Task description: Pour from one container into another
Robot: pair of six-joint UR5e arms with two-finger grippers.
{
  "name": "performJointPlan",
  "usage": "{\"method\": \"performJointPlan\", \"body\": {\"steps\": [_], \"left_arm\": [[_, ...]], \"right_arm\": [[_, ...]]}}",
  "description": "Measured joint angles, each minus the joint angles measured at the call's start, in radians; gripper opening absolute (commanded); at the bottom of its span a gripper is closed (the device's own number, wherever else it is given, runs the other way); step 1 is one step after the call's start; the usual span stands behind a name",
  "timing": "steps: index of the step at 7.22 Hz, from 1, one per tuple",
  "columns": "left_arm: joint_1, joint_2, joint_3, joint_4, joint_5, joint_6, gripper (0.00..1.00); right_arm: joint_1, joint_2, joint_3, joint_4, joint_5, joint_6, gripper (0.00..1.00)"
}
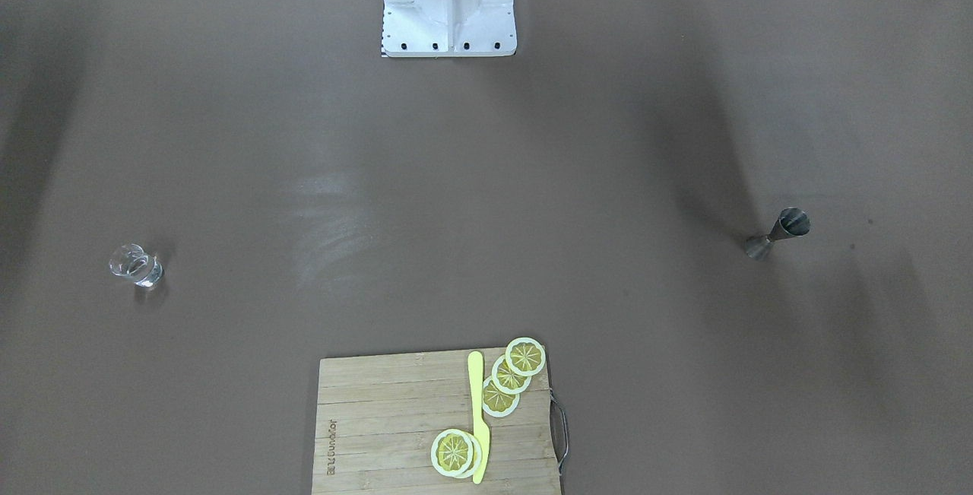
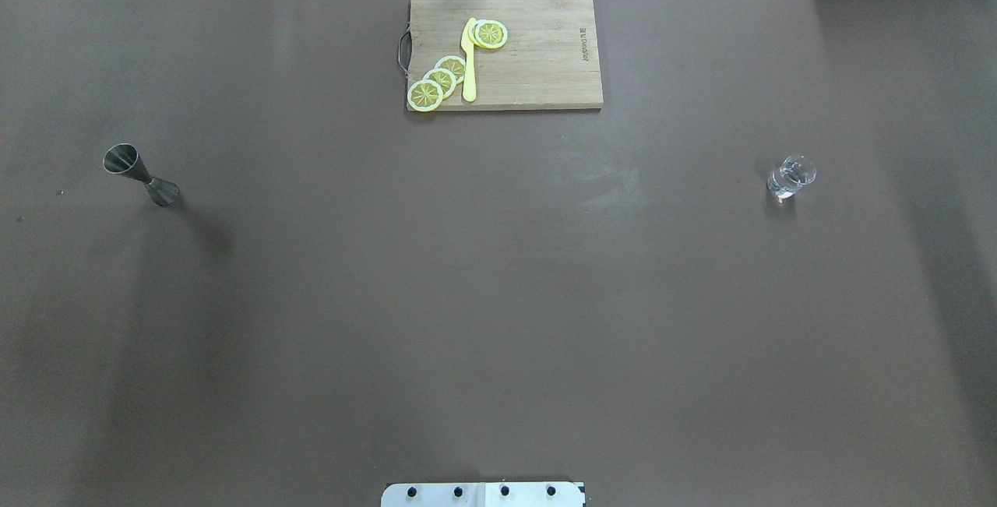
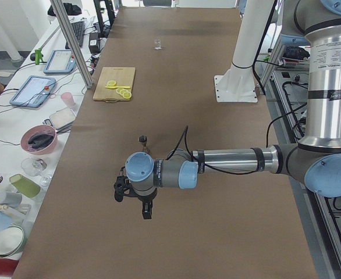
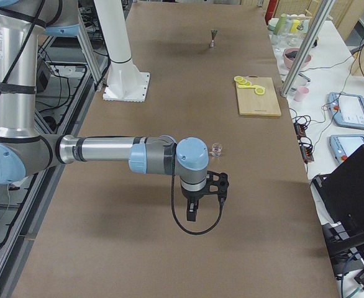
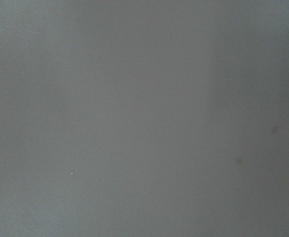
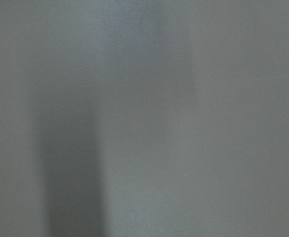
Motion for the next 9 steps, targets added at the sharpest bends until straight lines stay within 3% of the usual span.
{"method": "performJointPlan", "body": {"steps": [9], "left_arm": [[0.0, -0.005, -0.002, 0.001, -0.002, -0.009, 0.98]], "right_arm": [[0.01, 0.0, -0.004, 0.002, -0.007, -0.014, 1.0]]}}
